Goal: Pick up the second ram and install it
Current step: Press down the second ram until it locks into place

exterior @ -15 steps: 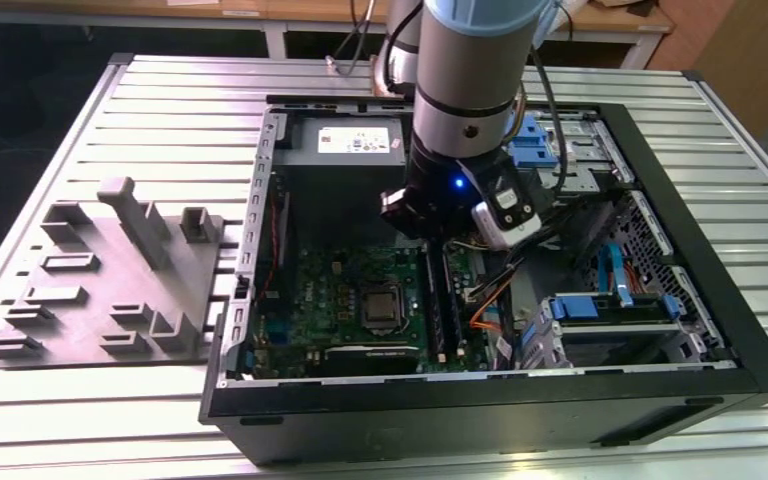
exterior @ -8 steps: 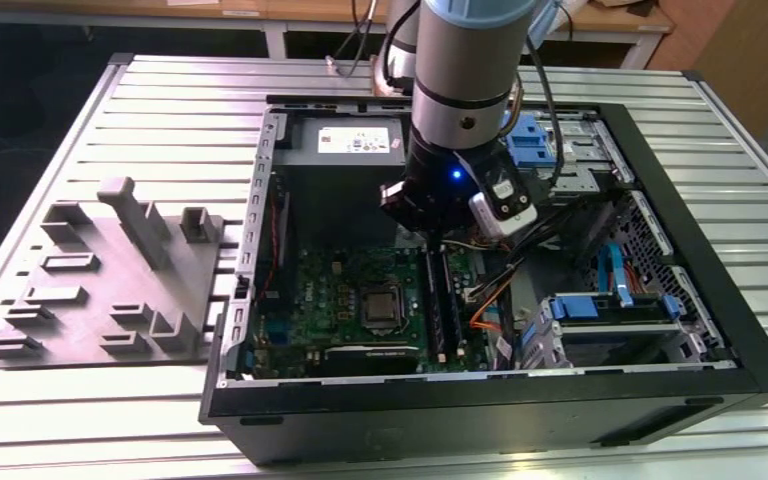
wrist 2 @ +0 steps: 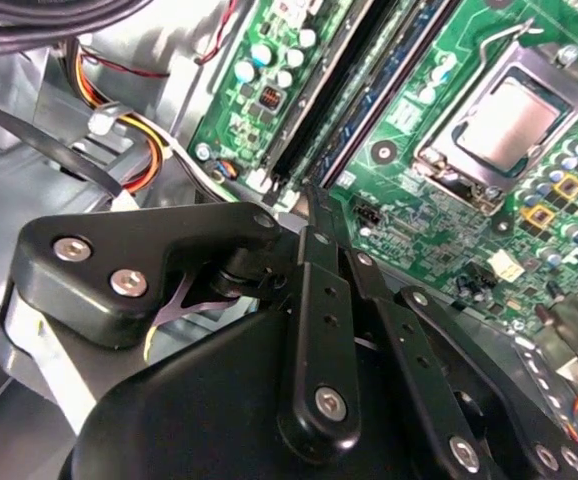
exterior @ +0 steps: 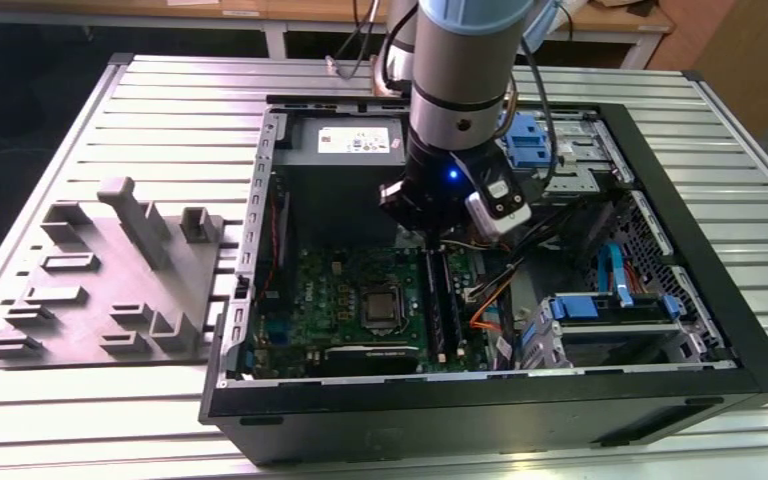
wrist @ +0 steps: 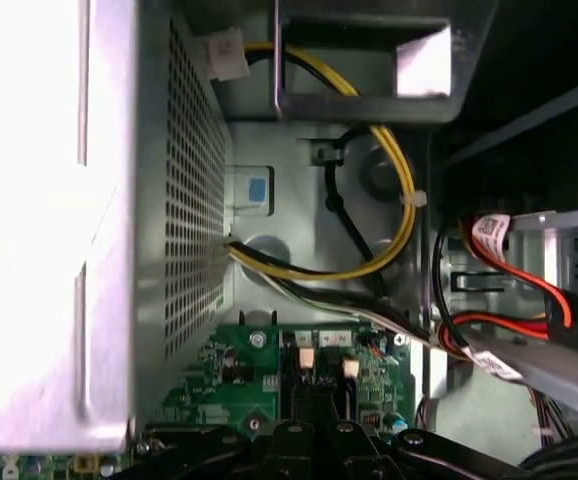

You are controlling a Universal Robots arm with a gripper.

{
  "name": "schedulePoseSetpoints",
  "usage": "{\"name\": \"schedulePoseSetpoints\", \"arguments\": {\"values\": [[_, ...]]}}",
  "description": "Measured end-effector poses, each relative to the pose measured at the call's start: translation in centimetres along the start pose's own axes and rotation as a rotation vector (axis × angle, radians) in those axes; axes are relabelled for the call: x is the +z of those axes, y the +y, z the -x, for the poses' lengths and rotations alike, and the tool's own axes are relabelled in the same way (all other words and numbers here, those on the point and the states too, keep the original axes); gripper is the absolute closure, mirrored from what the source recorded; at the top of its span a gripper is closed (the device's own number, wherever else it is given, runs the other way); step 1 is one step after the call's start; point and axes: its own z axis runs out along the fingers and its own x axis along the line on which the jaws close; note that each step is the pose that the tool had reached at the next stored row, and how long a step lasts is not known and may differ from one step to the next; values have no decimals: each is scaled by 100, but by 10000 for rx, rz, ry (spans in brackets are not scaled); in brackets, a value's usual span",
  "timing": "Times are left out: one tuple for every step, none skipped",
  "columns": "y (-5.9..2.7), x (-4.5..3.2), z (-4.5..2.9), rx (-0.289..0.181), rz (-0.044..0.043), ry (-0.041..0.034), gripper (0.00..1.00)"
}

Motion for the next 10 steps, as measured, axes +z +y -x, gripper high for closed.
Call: {"name": "schedulePoseSetpoints", "arguments": {"values": [[7, 15, -1, 0, 2, -1, 90], [11, 31, -1, 0, 0, 0, 90], [16, 45, -2, -1, -1, 0, 90], [19, 51, -2, 0, -1, 0, 90], [19, 51, -2, 0, -3, 1, 90], [19, 51, -2, -1, -3, 2, 90], [19, 52, -3, 0, -3, 1, 90], [19, 56, -3, 0, 0, 0, 90], [19, 66, -3, 0, 0, 0, 90], [19, 77, -3, 0, -5, 0, 90]]}}
